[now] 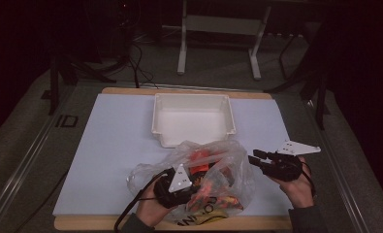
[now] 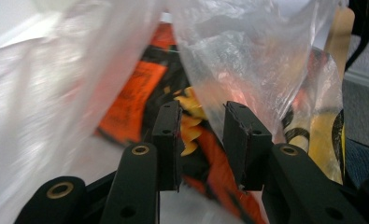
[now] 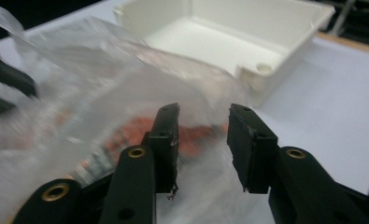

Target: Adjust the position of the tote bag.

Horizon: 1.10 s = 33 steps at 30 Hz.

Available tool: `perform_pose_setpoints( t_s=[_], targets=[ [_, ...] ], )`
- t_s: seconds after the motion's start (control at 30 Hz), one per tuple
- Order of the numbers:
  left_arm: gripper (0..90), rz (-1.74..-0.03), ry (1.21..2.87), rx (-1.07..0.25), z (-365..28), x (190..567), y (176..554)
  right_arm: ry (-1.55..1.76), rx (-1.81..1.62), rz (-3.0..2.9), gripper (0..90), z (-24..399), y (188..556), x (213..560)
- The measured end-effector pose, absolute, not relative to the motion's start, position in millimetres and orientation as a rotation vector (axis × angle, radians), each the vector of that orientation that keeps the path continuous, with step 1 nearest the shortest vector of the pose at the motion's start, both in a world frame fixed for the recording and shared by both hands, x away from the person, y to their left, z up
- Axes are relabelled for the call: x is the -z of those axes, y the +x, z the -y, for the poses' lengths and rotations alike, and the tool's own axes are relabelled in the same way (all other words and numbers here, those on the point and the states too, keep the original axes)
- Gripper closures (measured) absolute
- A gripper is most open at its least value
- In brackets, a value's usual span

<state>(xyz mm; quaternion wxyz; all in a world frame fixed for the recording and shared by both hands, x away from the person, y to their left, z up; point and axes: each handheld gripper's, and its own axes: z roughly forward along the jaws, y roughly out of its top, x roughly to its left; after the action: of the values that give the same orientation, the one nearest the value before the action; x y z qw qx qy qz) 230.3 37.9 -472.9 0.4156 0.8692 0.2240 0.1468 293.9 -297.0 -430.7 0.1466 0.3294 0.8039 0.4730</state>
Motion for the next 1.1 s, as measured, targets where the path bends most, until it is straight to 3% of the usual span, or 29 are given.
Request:
perform_pose_setpoints(
  t_s=[0.43, 0.9, 1.1],
  targets=[
    [67.2, -0.496, 2.213, -0.343, -12.6, 478.9, 226.2, 0.769, -1.491, -2.334, 66.8, 261.9, 277.7, 404.4],
    [65.5, -0.52, 2.203, -0.33, -16.0, 482.9, 224.6, 0.705, -1.442, -2.529, 57.2, 205.2, 281.9, 436.3],
    [59.8, -0.535, 2.216, -0.32, -24.7, 487.0, 219.6, 0.713, -1.328, -2.594, 55.4, 199.8, 286.4, 454.7]
  ],
)
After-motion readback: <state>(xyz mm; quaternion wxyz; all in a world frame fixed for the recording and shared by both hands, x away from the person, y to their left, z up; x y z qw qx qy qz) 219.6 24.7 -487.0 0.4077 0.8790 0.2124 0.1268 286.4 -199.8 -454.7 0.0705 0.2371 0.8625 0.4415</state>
